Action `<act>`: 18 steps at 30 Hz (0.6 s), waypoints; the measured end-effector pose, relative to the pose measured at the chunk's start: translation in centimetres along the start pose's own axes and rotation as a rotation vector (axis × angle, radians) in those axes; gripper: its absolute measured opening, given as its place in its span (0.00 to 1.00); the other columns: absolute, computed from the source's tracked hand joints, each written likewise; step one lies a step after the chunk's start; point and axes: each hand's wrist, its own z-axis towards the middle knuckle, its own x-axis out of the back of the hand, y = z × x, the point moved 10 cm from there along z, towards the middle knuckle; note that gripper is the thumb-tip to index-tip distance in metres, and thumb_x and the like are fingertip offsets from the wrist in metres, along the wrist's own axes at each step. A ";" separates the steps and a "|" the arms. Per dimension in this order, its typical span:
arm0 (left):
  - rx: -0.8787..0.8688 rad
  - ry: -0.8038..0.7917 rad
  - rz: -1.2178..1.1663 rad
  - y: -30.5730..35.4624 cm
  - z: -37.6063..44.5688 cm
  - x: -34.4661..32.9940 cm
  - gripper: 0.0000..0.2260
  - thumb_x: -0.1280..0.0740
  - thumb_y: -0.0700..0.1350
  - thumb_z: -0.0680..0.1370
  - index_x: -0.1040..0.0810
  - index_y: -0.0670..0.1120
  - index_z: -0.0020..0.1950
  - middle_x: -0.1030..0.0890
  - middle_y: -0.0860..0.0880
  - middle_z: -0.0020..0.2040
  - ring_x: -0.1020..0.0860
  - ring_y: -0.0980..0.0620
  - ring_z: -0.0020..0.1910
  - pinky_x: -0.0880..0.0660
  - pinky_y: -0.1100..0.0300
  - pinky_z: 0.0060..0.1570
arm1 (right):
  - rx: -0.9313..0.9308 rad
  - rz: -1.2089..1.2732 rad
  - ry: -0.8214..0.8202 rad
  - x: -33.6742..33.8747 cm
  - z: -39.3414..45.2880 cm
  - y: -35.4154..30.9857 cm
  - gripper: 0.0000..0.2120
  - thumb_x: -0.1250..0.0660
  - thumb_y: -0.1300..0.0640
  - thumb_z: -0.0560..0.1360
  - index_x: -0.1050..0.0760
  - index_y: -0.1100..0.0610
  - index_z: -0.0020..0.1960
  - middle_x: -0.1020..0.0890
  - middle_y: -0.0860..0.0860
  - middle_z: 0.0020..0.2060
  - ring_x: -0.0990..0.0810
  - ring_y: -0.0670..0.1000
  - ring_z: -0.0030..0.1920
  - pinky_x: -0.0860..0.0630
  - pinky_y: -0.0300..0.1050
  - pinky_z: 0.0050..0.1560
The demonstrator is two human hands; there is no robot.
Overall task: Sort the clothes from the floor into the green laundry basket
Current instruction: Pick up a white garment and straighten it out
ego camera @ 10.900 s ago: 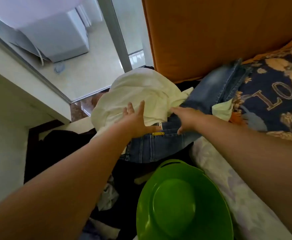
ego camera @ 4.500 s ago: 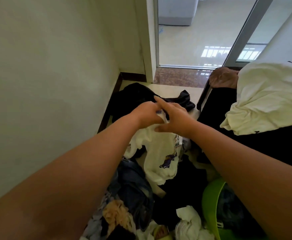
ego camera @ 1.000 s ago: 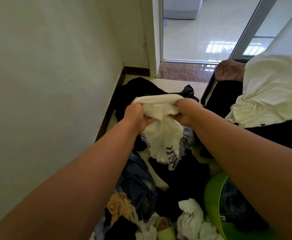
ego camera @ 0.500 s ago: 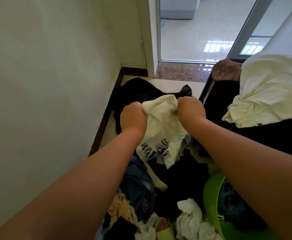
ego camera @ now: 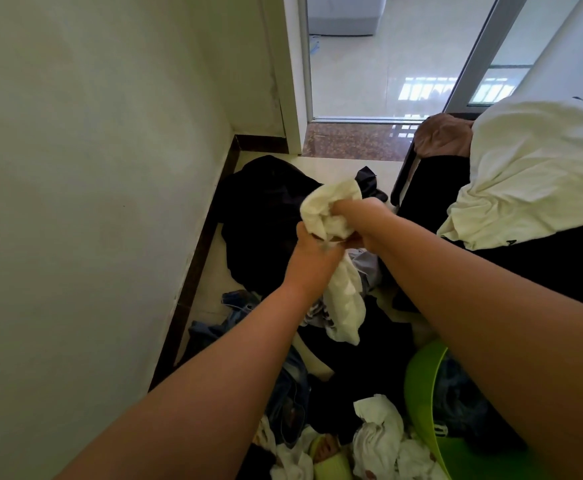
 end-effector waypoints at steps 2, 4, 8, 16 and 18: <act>0.008 0.037 0.128 -1.1 0.9 0.3 0.39 0.31 0.46 0.75 0.52 0.43 0.76 0.26 0.47 0.60 0.24 0.47 0.55 0.24 0.53 0.52 | 0.090 0.111 -0.080 -0.1 -0.4 -1.1 0.11 0.30 0.56 0.74 0.26 0.62 0.51 0.19 0.59 0.46 0.17 0.58 0.46 0.17 0.53 0.47; 0.006 0.215 0.169 -1.2 1.8 2.3 0.36 0.32 0.45 0.76 0.48 0.38 0.76 0.24 0.44 0.60 0.23 0.46 0.56 0.28 0.60 0.47 | 0.212 0.107 -0.288 -1.5 -1.5 -2.3 0.14 0.28 0.56 0.73 0.24 0.61 0.55 0.17 0.59 0.52 0.16 0.57 0.51 0.19 0.52 0.52; -0.054 0.241 -0.180 0.3 3.3 5.0 0.22 0.34 0.39 0.77 0.34 0.40 0.71 0.23 0.47 0.57 0.24 0.52 0.53 0.27 0.59 0.51 | 0.364 0.083 -0.603 -2.1 -3.3 -3.0 0.19 0.29 0.53 0.73 0.24 0.56 0.62 0.16 0.51 0.53 0.18 0.51 0.56 0.21 0.47 0.59; 0.104 -0.168 -0.491 5.0 4.0 3.8 0.17 0.36 0.44 0.80 0.29 0.42 0.69 0.20 0.44 0.56 0.20 0.46 0.53 0.22 0.53 0.50 | 0.472 -0.864 -0.208 1.1 0.5 2.4 0.47 0.20 0.49 0.63 0.41 0.47 0.75 0.39 0.52 0.73 0.40 0.58 0.73 0.38 0.56 0.73; 0.120 -0.269 -0.499 6.8 3.8 3.2 0.16 0.37 0.46 0.80 0.26 0.40 0.65 0.18 0.43 0.52 0.19 0.45 0.50 0.22 0.52 0.51 | 0.529 -0.783 -0.261 0.2 0.5 2.8 0.42 0.20 0.49 0.63 0.35 0.49 0.72 0.35 0.52 0.71 0.40 0.55 0.73 0.39 0.57 0.73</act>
